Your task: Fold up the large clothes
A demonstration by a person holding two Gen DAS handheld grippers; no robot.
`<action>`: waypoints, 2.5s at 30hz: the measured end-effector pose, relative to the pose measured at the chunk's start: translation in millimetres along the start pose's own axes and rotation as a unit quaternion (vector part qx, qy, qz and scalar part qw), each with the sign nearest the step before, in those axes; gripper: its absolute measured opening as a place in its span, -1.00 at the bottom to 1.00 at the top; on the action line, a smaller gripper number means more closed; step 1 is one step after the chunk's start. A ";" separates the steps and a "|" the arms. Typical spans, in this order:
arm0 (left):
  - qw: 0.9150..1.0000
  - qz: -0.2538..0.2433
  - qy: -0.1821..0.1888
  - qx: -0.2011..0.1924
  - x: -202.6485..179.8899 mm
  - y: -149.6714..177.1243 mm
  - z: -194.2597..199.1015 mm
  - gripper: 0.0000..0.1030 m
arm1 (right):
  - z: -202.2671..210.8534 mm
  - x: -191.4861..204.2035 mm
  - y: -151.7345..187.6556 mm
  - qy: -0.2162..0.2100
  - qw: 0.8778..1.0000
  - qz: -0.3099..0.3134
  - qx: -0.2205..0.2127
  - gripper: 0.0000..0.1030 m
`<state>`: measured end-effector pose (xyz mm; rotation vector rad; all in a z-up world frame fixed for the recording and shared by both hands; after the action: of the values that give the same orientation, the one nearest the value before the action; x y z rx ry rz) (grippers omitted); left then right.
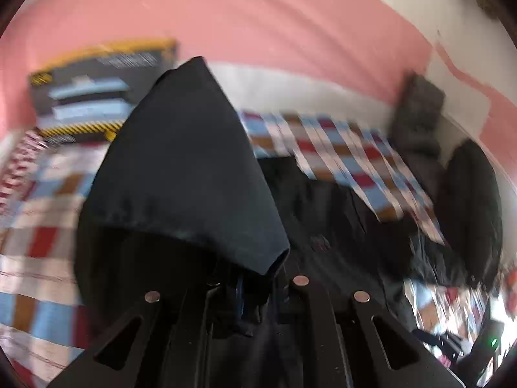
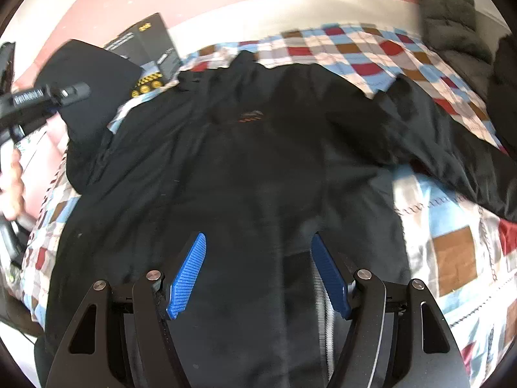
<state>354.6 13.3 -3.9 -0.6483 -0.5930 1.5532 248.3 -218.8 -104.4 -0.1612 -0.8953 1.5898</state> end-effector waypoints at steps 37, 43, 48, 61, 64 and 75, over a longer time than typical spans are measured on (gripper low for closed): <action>0.993 0.063 -0.050 0.090 150.1 36.2 -67.5 0.28 | -95.6 -51.0 -59.4 -0.162 0.970 -0.183 0.006 0.33; 0.992 0.086 -0.042 0.077 158.5 42.1 -69.3 0.28 | -86.2 -36.2 -103.1 -0.155 0.980 -0.125 -0.015 -0.65; 0.993 0.066 -0.058 0.083 146.1 45.9 -88.0 0.28 | -118.3 -63.8 -111.4 -0.103 0.986 -0.130 0.032 -0.55; 0.990 0.054 -0.104 0.084 152.3 40.8 -103.4 -0.21 | -95.4 -26.0 -123.4 -0.048 0.999 -0.021 -0.014 -0.49; 0.989 0.041 -0.115 0.082 147.3 44.8 -105.6 -0.21 | -132.7 -37.4 -108.4 -0.015 0.999 -0.011 0.044 -0.58; 0.992 0.054 -0.086 0.071 122.1 64.5 -15.4 -0.25 | -28.6 -32.7 -73.3 -0.020 0.999 -0.022 -0.016 -0.39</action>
<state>313.7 129.9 -67.4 -0.4471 -0.5764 1.7488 330.2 -238.3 -91.1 -0.1326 -0.9487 1.5440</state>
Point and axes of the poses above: each gripper's, at about its wrist camera, not at the fingertips, and z roughly against the way its jaws point, x to its left, y to its underside, the point moved 2 cm from there along -z, roughly the way its jaws point, and after that the axes turned 12 degrees about -y, right-handed, at the moved point
